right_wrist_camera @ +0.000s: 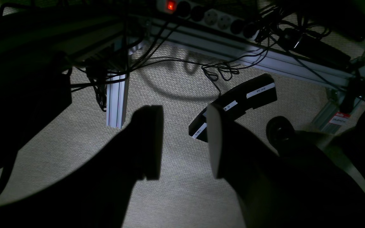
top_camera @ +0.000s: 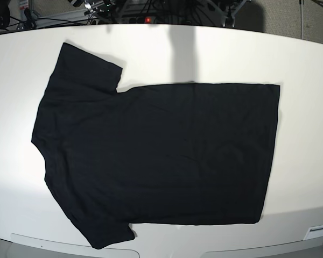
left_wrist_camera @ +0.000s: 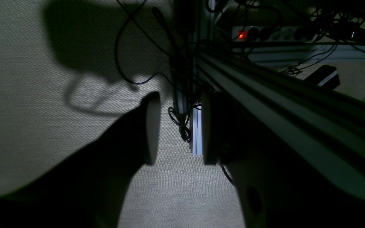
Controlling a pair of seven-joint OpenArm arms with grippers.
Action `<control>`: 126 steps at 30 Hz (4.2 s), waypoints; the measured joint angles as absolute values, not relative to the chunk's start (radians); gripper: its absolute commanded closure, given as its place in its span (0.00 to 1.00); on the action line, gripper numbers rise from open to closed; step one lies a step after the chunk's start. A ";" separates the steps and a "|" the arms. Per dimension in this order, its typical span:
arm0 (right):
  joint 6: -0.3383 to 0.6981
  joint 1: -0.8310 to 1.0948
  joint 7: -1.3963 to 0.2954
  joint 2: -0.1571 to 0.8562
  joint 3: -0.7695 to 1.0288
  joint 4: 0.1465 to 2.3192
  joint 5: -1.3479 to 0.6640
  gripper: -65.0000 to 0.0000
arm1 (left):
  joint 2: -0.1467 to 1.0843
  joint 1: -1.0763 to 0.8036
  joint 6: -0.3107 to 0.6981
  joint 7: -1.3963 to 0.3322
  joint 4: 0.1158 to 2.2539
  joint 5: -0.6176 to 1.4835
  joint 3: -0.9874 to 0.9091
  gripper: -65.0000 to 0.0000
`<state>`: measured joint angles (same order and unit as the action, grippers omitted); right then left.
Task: Fold the T-shirt properly
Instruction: 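Move both grippers toward the shirt's shoulder corners at the collar edge, then grasp the shirt's shoulder and sleeve corners with both grippers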
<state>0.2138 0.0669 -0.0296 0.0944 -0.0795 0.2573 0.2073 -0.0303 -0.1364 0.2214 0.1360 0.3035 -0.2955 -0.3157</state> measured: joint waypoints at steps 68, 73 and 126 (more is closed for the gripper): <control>0.471 1.159 -0.186 0.492 0.400 2.014 -0.127 0.63 | 0.004 -0.963 0.556 -0.105 1.987 -0.325 -0.310 0.67; 0.536 1.072 -0.288 0.565 0.443 2.051 -0.131 0.63 | 0.131 -0.823 0.715 -0.098 1.996 -0.411 -0.309 0.67; 0.562 0.951 -0.451 0.546 0.416 2.051 -0.324 0.63 | 0.551 -0.165 0.683 0.175 1.399 -0.717 0.077 0.55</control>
<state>0.5621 0.9508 -0.4507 0.5461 0.4164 2.0506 -0.3244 0.5514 -0.1650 0.6834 0.1753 1.3994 -0.7174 0.0769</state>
